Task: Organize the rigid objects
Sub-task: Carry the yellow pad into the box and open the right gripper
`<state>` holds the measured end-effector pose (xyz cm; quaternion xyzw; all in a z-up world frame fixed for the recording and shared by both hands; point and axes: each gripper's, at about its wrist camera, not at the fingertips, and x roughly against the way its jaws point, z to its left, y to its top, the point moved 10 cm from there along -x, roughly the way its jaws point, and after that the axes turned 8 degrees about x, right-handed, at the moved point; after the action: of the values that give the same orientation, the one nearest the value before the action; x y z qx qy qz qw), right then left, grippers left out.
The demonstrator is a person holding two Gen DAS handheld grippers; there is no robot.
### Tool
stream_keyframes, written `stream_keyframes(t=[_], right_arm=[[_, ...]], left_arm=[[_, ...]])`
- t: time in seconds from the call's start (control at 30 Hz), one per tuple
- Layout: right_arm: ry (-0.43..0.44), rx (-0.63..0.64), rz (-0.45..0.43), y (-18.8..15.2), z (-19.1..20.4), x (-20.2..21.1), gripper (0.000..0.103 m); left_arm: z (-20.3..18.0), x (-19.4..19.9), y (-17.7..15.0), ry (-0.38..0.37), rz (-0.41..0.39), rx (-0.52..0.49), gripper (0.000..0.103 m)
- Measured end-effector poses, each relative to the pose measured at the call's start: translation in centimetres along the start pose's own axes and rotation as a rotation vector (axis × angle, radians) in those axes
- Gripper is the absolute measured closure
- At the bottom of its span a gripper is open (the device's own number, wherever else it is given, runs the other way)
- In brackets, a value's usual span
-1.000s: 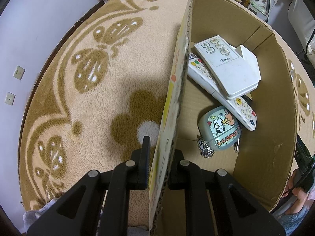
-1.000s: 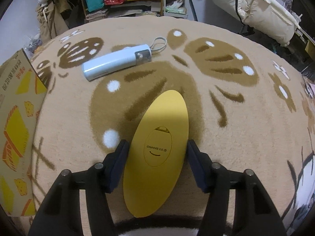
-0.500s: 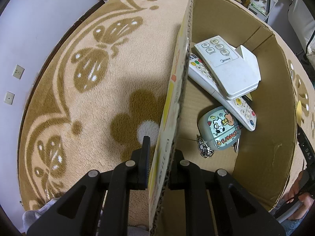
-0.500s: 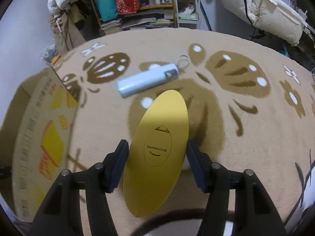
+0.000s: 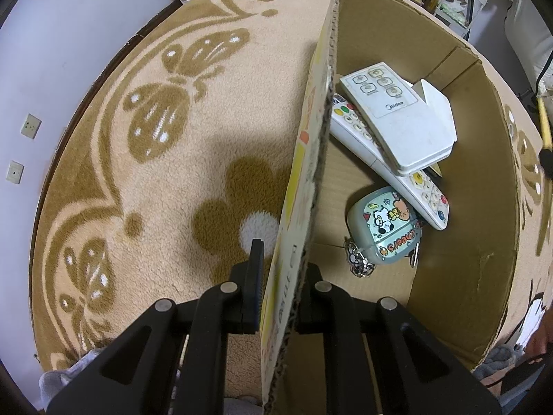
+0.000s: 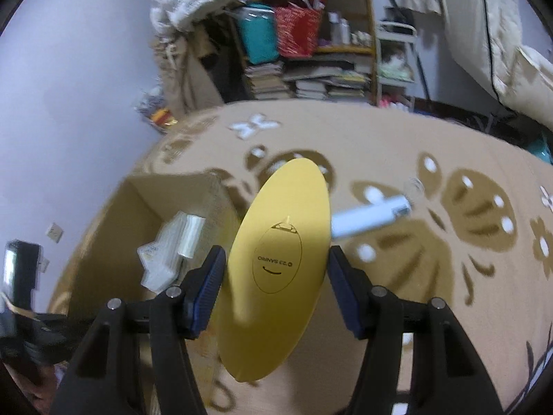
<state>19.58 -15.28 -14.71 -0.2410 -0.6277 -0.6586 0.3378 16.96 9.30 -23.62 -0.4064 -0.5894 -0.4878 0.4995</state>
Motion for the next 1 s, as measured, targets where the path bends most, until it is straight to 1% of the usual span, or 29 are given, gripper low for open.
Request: stream_keyframes(t=[0.17, 0.27, 0.43, 0.53, 0.7, 0.87, 1.0], right_arm=[[0.067, 0.04, -0.032, 1.9, 3.4, 0.4, 0.038], [0.095, 0.059, -0.038, 2.3, 4.8, 0.5, 0.038], [0.146, 0.094, -0.014, 2.0, 7.0, -0.7, 0.038], [0.15, 0.12, 0.008, 1.4, 7.9, -1.9, 0.038], [0.128, 0.139, 0.054, 0.5, 8.3, -4.1, 0.038], [0.13, 0.159, 0.08, 0.2, 8.8, -5.2, 0.038], [0.111, 0.207, 0.083, 0.4, 9.2, -5.5, 0.038]], left_arm=[[0.0, -0.1, 0.1, -0.012, 0.005, -0.004, 0.092], [0.0, -0.1, 0.2, -0.017, 0.006, -0.005, 0.092], [0.1, -0.2, 0.2, -0.028, 0.011, -0.006, 0.093], [0.1, -0.2, 0.2, -0.03, 0.012, -0.006, 0.093], [0.0, -0.2, 0.2, -0.03, 0.01, -0.002, 0.092], [0.1, -0.3, 0.2, -0.035, 0.012, 0.001, 0.092], [0.1, -0.3, 0.2, -0.037, 0.012, 0.003, 0.092]])
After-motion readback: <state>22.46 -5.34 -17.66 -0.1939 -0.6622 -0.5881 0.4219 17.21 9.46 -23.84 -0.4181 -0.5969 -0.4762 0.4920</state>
